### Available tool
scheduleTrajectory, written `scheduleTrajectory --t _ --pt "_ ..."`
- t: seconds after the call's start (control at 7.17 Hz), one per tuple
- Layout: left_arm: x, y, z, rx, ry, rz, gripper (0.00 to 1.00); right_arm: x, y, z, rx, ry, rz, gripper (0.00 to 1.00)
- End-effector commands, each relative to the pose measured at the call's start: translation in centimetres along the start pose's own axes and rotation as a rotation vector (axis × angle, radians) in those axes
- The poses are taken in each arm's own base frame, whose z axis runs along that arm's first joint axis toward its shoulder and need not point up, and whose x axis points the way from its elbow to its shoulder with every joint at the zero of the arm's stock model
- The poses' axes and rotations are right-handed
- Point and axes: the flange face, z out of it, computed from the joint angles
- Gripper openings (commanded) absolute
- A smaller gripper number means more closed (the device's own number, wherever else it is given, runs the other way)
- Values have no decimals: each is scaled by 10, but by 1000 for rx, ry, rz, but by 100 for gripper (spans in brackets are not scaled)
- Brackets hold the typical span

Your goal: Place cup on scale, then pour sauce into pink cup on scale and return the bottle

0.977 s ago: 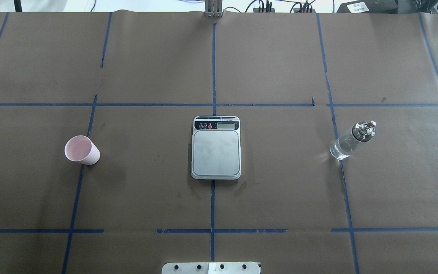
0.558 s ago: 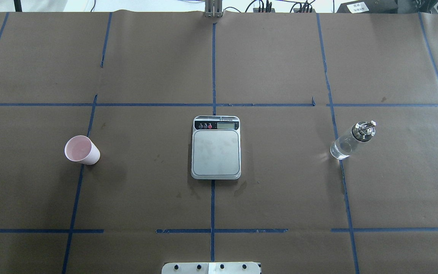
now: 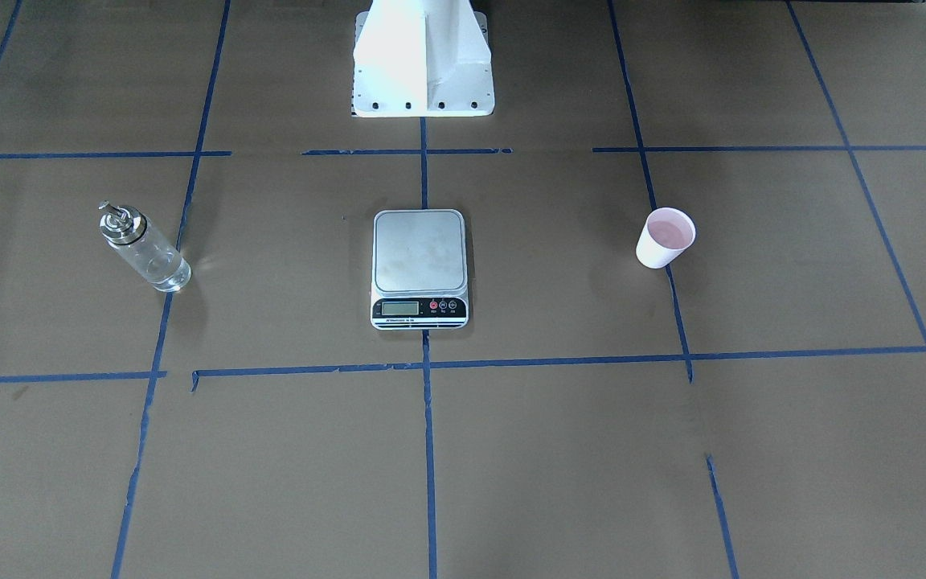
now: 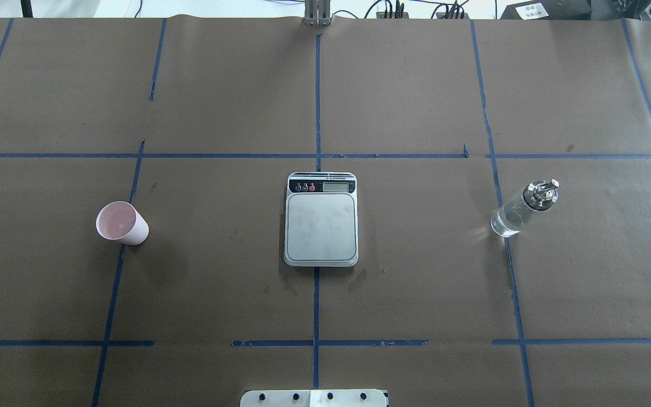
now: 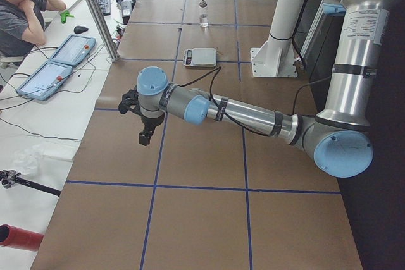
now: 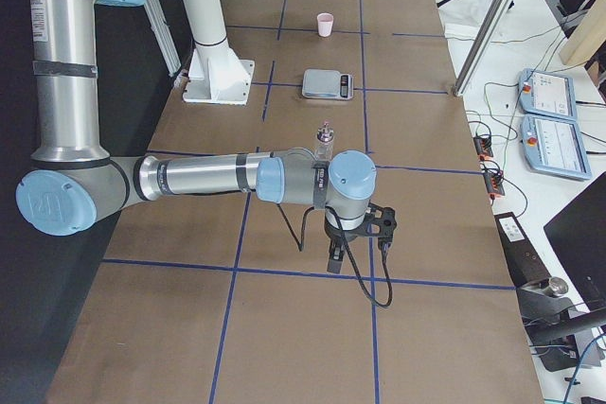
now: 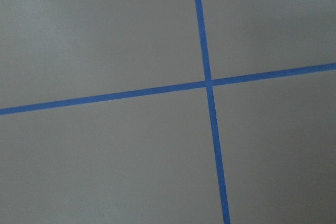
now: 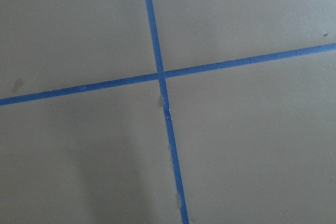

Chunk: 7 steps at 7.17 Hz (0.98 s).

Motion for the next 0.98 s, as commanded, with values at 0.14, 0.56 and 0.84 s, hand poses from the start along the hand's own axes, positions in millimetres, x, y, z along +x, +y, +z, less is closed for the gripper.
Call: scheduleTrajectory --t 0.14,0.56,0.84 --pt "79 -34 1 5 134 -180 100 -32 -32 1 3 -9 -42 100" --pt "206 18 63 9 118 -438 100 -33 -36 3 62 -39 -89 100" --pt "244 72 93 -22 39 -522 100 -53 -45 -3 69 -48 -126 100"
